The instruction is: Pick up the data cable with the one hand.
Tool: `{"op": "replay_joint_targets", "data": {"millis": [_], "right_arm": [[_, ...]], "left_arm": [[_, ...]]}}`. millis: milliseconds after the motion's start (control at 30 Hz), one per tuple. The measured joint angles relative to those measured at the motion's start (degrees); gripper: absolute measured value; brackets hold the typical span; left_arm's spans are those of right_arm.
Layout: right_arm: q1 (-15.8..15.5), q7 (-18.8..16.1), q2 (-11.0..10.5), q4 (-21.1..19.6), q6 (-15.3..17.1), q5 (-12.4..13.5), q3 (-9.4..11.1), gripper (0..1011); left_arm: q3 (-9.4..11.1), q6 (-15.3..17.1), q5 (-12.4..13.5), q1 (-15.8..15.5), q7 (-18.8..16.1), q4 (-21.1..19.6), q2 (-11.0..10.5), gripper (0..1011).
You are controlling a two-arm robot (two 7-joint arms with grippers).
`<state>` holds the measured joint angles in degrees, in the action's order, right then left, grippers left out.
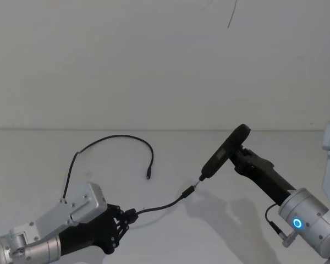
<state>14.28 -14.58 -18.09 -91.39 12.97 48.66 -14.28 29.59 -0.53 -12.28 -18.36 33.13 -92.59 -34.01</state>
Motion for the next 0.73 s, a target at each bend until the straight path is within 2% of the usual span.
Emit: {"op": "replay_joint_targets", "data": {"millis": [733], "right_arm": [[0.18,0.14,-0.14,0.21,-0.16,0.2,-0.29,269]], "left_arm": [[0.0,0.0,0.0,0.0,0.0,0.0,0.0,39]]}}
